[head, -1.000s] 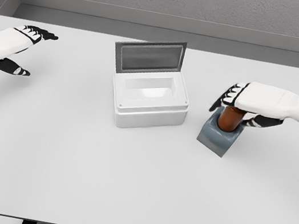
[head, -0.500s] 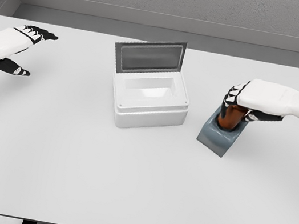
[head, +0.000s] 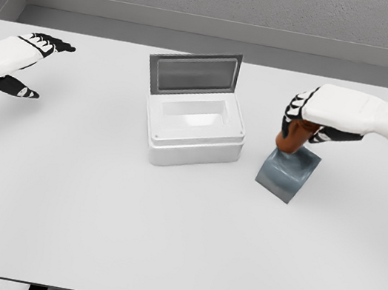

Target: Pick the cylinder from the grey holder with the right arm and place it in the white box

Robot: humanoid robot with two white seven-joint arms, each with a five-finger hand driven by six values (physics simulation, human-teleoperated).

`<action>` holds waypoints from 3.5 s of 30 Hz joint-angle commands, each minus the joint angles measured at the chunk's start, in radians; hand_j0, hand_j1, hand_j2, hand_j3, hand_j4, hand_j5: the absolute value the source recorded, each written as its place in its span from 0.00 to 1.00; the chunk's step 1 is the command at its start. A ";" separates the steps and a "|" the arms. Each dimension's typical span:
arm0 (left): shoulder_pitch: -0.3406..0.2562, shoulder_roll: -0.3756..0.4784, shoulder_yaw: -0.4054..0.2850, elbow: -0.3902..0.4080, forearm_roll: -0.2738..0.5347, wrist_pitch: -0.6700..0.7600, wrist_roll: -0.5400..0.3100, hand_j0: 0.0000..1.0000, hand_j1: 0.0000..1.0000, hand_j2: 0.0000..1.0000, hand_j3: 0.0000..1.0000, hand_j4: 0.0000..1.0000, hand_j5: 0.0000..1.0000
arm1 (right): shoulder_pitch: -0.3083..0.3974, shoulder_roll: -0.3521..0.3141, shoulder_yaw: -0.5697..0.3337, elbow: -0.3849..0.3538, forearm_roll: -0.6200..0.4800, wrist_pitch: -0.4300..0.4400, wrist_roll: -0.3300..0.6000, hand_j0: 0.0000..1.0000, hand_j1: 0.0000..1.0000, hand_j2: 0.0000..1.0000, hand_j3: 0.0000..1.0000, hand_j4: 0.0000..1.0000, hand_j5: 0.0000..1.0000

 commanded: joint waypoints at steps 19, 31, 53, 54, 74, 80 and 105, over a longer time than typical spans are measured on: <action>0.000 0.001 0.000 0.000 0.006 0.001 0.001 1.00 1.00 1.00 1.00 1.00 1.00 | -0.058 0.139 -0.002 0.051 0.047 0.025 -0.001 0.45 0.45 0.45 0.45 0.45 0.45; 0.000 0.001 0.000 0.000 0.006 0.001 0.001 1.00 1.00 1.00 1.00 1.00 1.00 | -0.117 0.240 0.004 0.163 0.067 0.027 -0.001 0.45 0.45 0.45 0.45 0.45 0.45; 0.000 0.001 0.000 0.000 0.006 0.001 0.001 1.00 1.00 1.00 1.00 1.00 1.00 | -0.179 0.375 0.041 0.286 0.107 0.025 -0.001 0.47 0.47 0.47 0.47 0.47 0.47; 0.000 0.001 0.000 0.001 0.006 0.001 0.001 1.00 1.00 1.00 1.00 1.00 1.00 | -0.180 0.375 0.044 0.287 0.107 0.025 -0.001 0.47 0.47 0.47 0.47 0.47 0.47; -0.002 -0.027 -0.019 0.000 0.003 0.001 0.001 1.00 1.00 1.00 1.00 1.00 1.00 | -0.094 0.151 -0.108 0.011 0.072 0.003 -0.001 1.00 1.00 1.00 1.00 1.00 1.00; -0.078 -0.092 -0.025 0.056 -0.012 0.001 -0.001 1.00 1.00 1.00 1.00 1.00 1.00 | 0.103 -0.009 -0.314 -0.049 -0.011 0.003 -0.001 1.00 1.00 1.00 1.00 1.00 1.00; -0.256 -0.270 -0.025 0.041 0.336 0.001 -0.504 1.00 1.00 1.00 1.00 1.00 1.00 | 0.209 -0.088 -0.317 -0.073 -0.042 0.003 -0.001 1.00 1.00 1.00 1.00 1.00 1.00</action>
